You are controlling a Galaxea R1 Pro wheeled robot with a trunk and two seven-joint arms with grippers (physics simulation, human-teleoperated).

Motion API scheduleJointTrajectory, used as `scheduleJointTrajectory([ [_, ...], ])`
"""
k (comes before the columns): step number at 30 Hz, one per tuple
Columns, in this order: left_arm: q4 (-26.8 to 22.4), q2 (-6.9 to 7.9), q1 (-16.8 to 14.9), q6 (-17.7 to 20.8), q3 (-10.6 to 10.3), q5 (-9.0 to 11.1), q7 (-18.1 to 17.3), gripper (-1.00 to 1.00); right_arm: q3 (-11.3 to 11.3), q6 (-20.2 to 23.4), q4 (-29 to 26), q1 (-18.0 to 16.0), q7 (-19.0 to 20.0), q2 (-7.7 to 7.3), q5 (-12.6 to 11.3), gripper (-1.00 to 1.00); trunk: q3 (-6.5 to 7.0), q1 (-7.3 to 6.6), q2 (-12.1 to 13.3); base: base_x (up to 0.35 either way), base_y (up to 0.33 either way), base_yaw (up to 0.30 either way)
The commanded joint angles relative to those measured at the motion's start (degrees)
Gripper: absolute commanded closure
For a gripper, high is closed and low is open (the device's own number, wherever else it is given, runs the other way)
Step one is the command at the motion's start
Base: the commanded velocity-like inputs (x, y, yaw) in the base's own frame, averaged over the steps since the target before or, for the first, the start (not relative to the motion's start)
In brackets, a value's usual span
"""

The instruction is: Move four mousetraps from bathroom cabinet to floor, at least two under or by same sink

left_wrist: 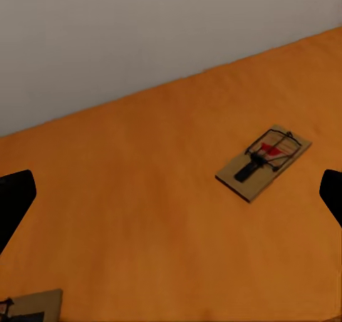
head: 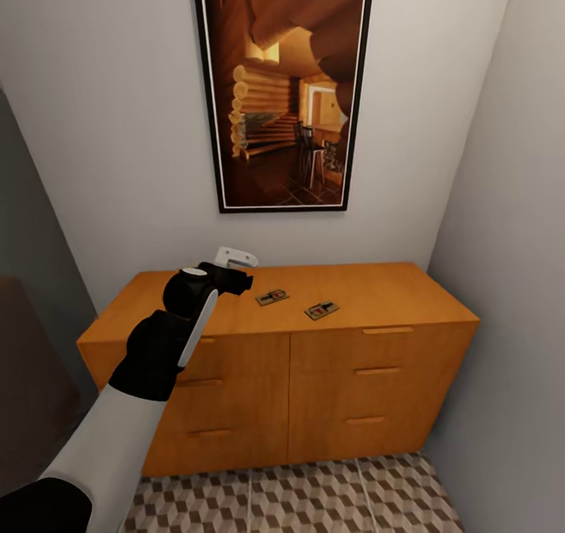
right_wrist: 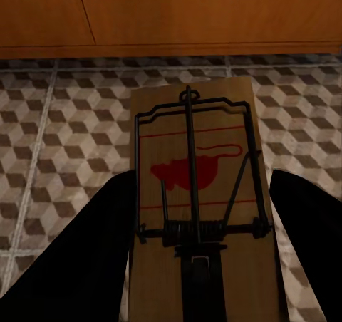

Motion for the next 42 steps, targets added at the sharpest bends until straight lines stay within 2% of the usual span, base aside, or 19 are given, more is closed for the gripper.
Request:
scheduleJointTrajectory([
  [1, 0.14, 0.03, -0.05, 0.24, -0.34, 0.06, 0.21, -1.0, -0.01, -0.06, 0.03, -0.03, -0.07, 0.03, 0.17, 1.0, -0.06, 0.02, -0.03, 0.201, 0.0, 0.0],
  [5, 0.43, 0.35, -0.05, 0.22, -1.02, 0.06, -2.06, -1.0, -0.01, 0.46, 0.03, -0.03, -0.06, 0.06, 0.16, 1.0, -0.06, 0.02, -0.03, 0.16, 0.0, 0.0],
  [7, 0.47, 1.43, -0.05, 0.19, -1.2, 0.02, -5.53, -1.0, -0.02, 0.79, 0.03, -0.03, -0.04, 0.07, 0.16, 1.0, -0.06, 0.02, -0.03, 0.067, 0.0, 0.0],
  [8, 0.48, 2.68, -0.05, 0.15, -1.29, 0.0, -8.68, -1.0, -0.02, 1.03, 0.03, -0.03, -0.02, 0.08, 0.16, 1.0, -0.06, 0.02, -0.03, 0.038, 0.0, 0.0],
  [10, 0.43, 4.11, -0.05, 0.1, -1.45, -0.01, -12.32, -1.0, -0.01, 1.22, 0.03, -0.03, -0.01, 0.08, 0.15, 1.0, -0.06, 0.02, -0.03, 0.027, 0.0, 0.0],
  [12, 0.43, 7.25, -0.05, -0.01, -1.89, -0.15, -20.66, -1.0, -0.01, 1.43, 0.03, -0.03, 0.01, 0.08, 0.16, 1.0, -0.06, 0.02, -0.03, 0.013, 0.0, 0.0],
  [13, 0.42, 8.08, -0.05, -0.05, -1.99, -0.21, -22.79, -1.0, -0.01, 1.46, 0.03, -0.03, 0.01, 0.08, 0.16, 1.0, -0.06, 0.02, -0.03, 0.008, 0.0, 0.0],
  [14, 0.4, 9.74, -0.05, -0.12, -2.13, -0.3, -26.87, -1.0, -0.01, 1.51, 0.03, -0.03, 0.01, 0.08, 0.17, 1.0, -0.06, 0.02, -0.03, 0.005, 0.0, 0.0],
  [16, 0.34, 11.41, -0.05, -0.18, -2.21, -0.39, -30.64, -1.0, -0.01, 1.53, 0.03, -0.03, 0.01, 0.09, 0.17, 1.0, -0.06, 0.02, -0.03, 0.004, 0.0, 0.0],
  [17, 0.34, 13.04, -0.05, -0.25, -2.24, -0.45, -34.02, -1.0, -0.01, 1.58, 0.03, -0.03, 0.01, 0.12, 0.17, 1.0, -0.06, 0.02, -0.03, 0.002, 0.0, 0.0],
  [18, 0.37, 13.82, -0.05, -0.29, -2.23, -0.47, -35.54, -1.0, -0.01, 1.58, 0.03, -0.03, 0.02, 0.13, 0.17, 1.0, -0.06, 0.02, -0.03, 0.002, 0.0, 0.0],
  [21, 0.33, 18.02, -0.05, -1.12, -2.14, -0.53, -42.9, -1.0, -0.01, 1.63, 0.03, -0.03, 0.02, 0.16, 0.17, 1.0, -0.06, 0.02, -0.03, 0.0, 0.0, 0.0],
  [24, 0.3, 19.68, -0.05, -1.7, -2.12, -0.56, -46.64, -1.0, -0.01, 1.65, 0.03, -0.03, 0.02, 0.16, 0.17, 1.0, -0.06, 0.02, -0.03, 0.0, 0.0, 0.0],
  [29, 0.17, 21.01, -0.05, -2.11, -2.11, -0.62, -49.91, -1.0, -0.01, 1.66, 0.03, -0.03, 0.02, 0.17, 0.17, 1.0, -0.06, 0.02, -0.03, 0.0, 0.0, 0.0],
  [33, -0.03, 21.75, -0.05, -2.19, -2.11, -0.64, -50.64, -1.0, -0.01, 1.66, 0.02, -0.03, 0.02, 0.19, 0.15, 1.0, -0.06, 0.02, -0.03, 0.0, 0.0, 0.0],
  [42, -0.89, 22.03, -0.05, -2.22, -2.12, -0.64, -50.93, -1.0, -0.01, 1.66, 0.03, -0.03, 0.02, 0.33, 0.17, 1.0, -0.06, 0.02, -0.03, 0.0, 0.0, 0.0],
])
